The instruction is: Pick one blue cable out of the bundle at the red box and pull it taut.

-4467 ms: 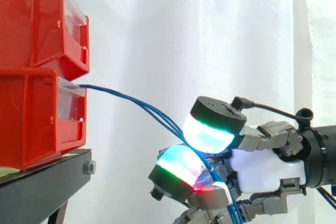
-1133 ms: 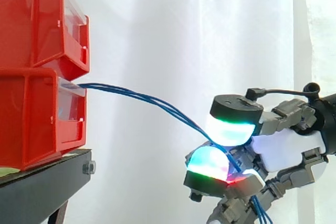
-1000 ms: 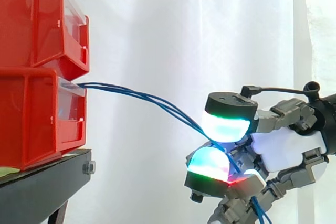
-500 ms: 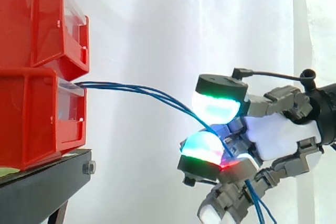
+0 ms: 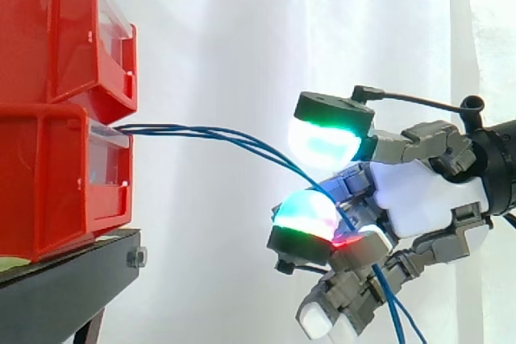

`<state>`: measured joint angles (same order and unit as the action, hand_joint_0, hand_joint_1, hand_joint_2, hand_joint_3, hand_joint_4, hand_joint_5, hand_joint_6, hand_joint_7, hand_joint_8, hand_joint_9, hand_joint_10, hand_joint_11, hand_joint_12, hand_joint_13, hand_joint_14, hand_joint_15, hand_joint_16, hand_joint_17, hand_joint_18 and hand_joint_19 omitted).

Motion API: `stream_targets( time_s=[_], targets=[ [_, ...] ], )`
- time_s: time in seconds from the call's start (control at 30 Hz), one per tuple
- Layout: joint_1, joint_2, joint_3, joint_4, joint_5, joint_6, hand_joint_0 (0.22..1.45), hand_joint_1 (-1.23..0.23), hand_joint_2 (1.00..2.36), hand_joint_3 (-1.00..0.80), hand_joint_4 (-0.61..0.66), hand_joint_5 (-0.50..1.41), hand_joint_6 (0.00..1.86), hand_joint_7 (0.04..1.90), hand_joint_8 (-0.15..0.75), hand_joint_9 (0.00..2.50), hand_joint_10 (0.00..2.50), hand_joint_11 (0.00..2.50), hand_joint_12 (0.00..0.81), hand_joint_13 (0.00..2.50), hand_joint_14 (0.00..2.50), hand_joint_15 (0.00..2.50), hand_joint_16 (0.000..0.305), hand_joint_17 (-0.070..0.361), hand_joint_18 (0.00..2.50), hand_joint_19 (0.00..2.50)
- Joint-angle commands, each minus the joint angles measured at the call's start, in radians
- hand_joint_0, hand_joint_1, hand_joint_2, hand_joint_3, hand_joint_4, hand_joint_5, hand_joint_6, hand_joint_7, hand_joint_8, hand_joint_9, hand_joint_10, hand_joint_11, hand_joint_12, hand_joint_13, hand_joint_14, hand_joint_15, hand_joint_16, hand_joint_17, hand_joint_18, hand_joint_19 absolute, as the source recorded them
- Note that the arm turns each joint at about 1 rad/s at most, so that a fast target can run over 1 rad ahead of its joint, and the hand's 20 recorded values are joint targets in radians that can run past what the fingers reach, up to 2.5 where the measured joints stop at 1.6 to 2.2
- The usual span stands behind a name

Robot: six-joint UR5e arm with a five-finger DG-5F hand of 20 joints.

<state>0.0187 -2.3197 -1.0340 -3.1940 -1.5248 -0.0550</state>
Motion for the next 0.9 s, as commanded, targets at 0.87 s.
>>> stream_targets(
  time_s=[0.87],
  targets=[
    [-0.002, 0.0, 0.038, -0.012, 0.0, 0.0, 0.72, -0.9, 1.0, -0.43, 0.11, -0.15, 0.88, 1.22, 0.288, 1.05, 0.01, 1.31, 0.344, 0.71, 0.02, 0.43, 0.051, 0.115, 0.57, 0.35]
  ],
)
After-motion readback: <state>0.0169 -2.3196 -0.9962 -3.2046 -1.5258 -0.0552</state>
